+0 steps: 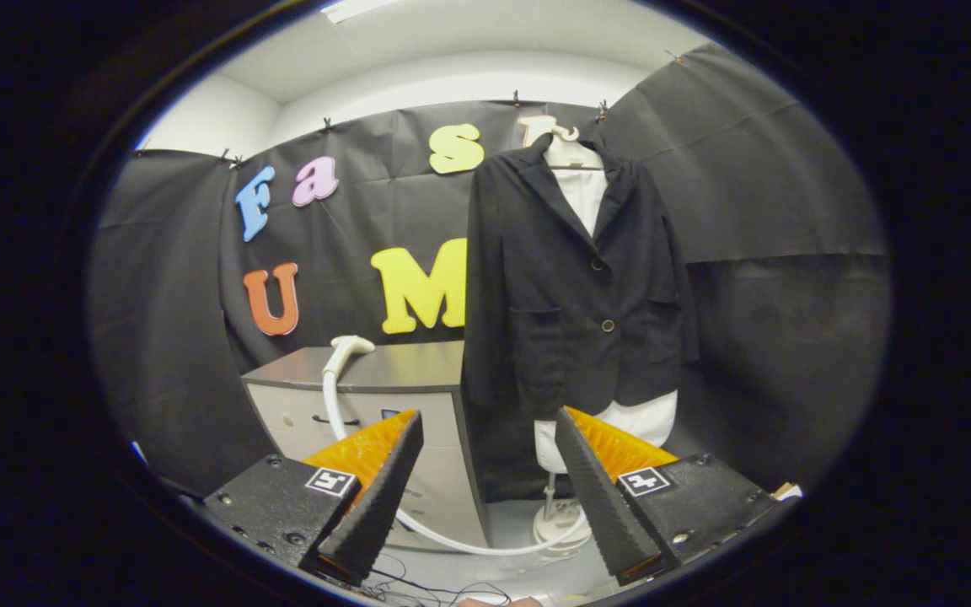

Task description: Iron the clothes twice with a garment steamer, once on the left side and once on the right side.

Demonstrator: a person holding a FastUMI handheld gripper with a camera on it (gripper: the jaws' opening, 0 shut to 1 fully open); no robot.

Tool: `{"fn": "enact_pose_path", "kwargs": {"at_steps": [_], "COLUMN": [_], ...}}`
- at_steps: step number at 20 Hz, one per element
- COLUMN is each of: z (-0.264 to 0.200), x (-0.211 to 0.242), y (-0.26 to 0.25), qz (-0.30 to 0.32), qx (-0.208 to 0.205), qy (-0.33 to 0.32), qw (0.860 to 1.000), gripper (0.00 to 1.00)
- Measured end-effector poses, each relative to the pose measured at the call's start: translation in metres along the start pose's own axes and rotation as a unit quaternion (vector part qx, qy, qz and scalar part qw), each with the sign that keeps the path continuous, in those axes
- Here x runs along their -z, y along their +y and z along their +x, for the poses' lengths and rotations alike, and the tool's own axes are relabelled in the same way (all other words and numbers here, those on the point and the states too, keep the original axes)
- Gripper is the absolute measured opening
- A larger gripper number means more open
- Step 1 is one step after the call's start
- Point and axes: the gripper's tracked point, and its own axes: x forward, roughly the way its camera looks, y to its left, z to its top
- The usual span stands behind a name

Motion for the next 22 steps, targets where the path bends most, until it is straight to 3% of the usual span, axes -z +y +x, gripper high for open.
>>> {"fn": "enact_pose_path", "kwargs": {"at_steps": [3,7,13,22], "z": [0.005,0.020,0.087,0.238], "x": [-0.008,-0.020,-0.031,-0.030], "y": [0.017,0.062,0.150,0.260], "qz": [0.006,-0.008,0.001,0.010], "qx": [0.014,-0.011,-0.111,-0.231], "qy": [-0.003,0.001,0.030,0.121], "qw": [1.000,1.000,0.993,0.965], "gripper": [0.98,0.98,0.98,0.98]}}
